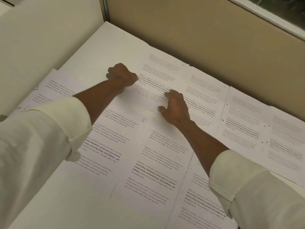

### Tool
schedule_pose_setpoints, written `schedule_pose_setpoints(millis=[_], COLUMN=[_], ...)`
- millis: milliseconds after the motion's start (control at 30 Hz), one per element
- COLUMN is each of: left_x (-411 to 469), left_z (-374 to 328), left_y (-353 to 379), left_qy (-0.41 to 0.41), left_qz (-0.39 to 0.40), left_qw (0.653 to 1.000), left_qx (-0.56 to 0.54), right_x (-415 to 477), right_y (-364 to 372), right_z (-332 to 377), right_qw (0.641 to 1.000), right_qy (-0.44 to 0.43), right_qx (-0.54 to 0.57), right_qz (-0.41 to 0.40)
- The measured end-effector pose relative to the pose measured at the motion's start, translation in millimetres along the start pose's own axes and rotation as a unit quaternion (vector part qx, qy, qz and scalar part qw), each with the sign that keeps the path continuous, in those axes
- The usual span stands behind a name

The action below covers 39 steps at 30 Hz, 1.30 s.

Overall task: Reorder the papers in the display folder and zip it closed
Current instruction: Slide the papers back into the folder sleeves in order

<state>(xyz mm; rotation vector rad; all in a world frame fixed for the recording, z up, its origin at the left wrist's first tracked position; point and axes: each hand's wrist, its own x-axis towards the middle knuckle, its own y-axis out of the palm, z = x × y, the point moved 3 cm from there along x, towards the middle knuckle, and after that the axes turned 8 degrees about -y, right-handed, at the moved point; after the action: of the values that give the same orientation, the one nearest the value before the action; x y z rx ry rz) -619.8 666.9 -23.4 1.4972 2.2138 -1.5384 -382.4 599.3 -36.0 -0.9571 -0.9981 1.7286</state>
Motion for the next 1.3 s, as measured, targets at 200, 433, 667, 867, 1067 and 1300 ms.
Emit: schedule_pose_setpoints(millis=[200,433,667,867,1067,1300], left_x=[-2.0,2.5,-1.6,-3.4,-20.3,-94.6], left_z=[-12.3,-11.4,-15.5,-4.2,24.8,72.8], left_y=[11.4,14.0,11.2,-6.5,-46.4,-62.0], left_qy=[0.0,-0.037,-0.015,-0.007,0.024,0.029], left_qz=[0.045,0.036,0.037,0.052,0.071,0.192], left_qw=[0.999,0.999,0.998,0.992,0.976,0.945], left_qx=[-0.007,-0.01,-0.046,-0.113,-0.205,-0.264], right_x=[-2.5,-3.0,-3.4,0.4,-6.7,-50.3], right_y=[12.1,10.1,8.8,5.7,-6.5,-25.4], right_z=[5.5,2.6,0.8,0.9,6.0,12.1], right_qw=[1.0,0.996,0.984,0.971,0.912,0.777], right_qy=[0.009,0.012,0.015,0.045,0.154,0.212], right_qx=[-0.002,0.064,0.126,0.185,0.336,0.584], right_qz=[-0.018,-0.068,-0.125,-0.147,-0.18,-0.099])
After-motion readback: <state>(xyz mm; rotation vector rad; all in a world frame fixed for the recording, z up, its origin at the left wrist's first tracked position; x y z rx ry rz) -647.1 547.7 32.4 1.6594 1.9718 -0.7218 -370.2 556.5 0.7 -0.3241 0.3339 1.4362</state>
